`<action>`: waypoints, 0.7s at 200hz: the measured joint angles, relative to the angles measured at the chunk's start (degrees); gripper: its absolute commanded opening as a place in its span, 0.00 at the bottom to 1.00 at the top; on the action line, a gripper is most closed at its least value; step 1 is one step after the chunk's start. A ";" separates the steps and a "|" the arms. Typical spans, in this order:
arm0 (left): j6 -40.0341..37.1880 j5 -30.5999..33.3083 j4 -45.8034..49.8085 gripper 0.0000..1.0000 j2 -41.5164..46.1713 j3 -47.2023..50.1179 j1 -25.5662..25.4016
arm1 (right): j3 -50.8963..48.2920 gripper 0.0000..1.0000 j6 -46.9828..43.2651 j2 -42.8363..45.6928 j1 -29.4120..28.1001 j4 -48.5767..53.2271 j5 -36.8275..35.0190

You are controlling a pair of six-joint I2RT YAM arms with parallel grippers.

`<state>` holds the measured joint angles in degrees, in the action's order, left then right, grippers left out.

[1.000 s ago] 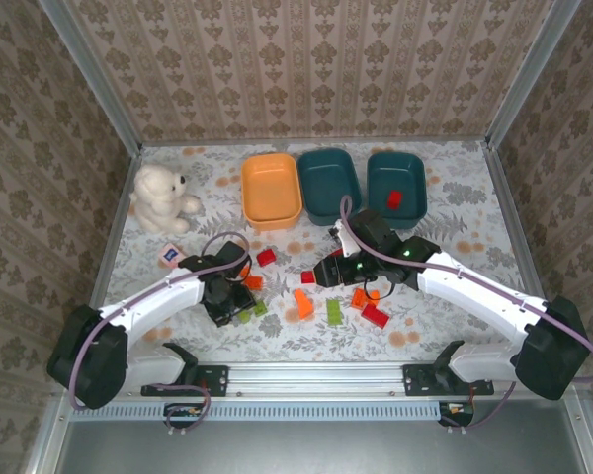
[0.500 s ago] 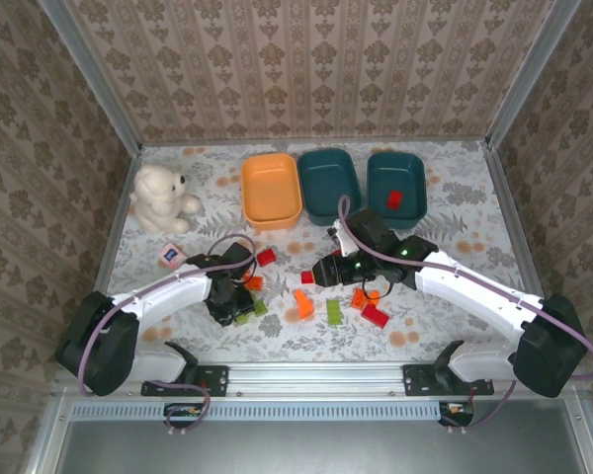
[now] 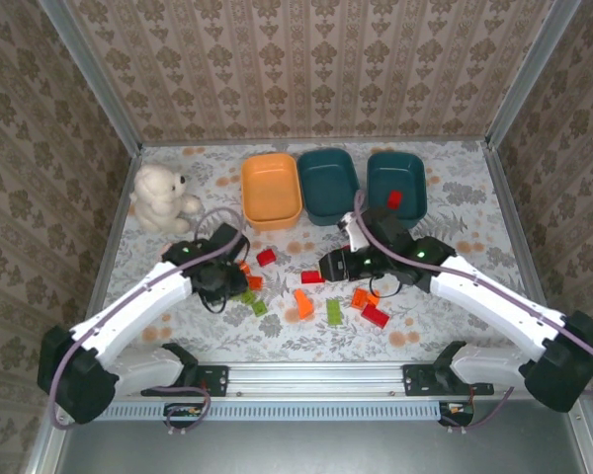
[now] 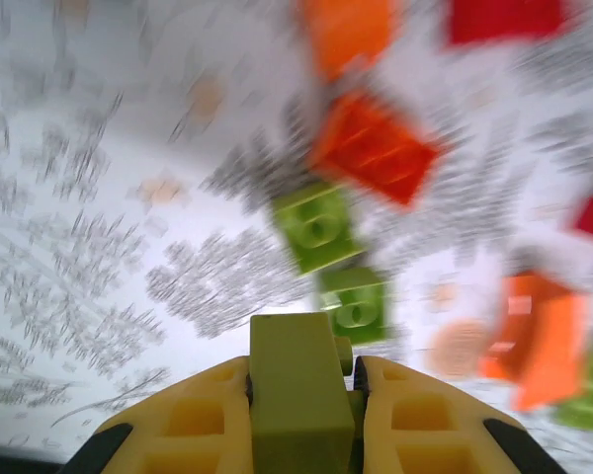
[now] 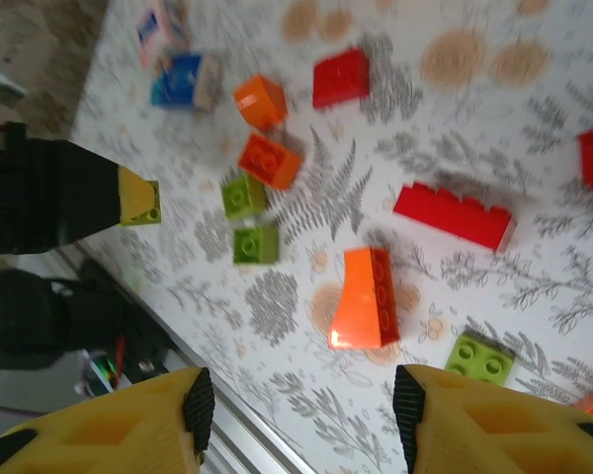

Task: Sort the legos into containers by color

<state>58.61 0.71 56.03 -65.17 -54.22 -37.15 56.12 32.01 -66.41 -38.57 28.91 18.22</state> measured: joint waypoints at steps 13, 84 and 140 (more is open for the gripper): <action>-2.60 0.22 0.09 0.15 -2.38 -6.05 1.81 | 0.87 0.52 1.27 2.23 1.68 -0.07 -0.20; -18.34 -1.84 -7.02 0.13 -41.68 -42.73 9.57 | 2.82 0.52 5.84 4.02 7.06 1.53 -3.19; -24.02 -2.49 -8.83 0.14 -64.96 -64.46 13.79 | 3.04 0.53 8.59 5.22 7.78 4.35 -4.96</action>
<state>34.59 -1.78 47.20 -130.13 -118.67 -23.35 59.16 40.60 -61.19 -30.79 33.26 13.26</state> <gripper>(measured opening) 0.204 0.527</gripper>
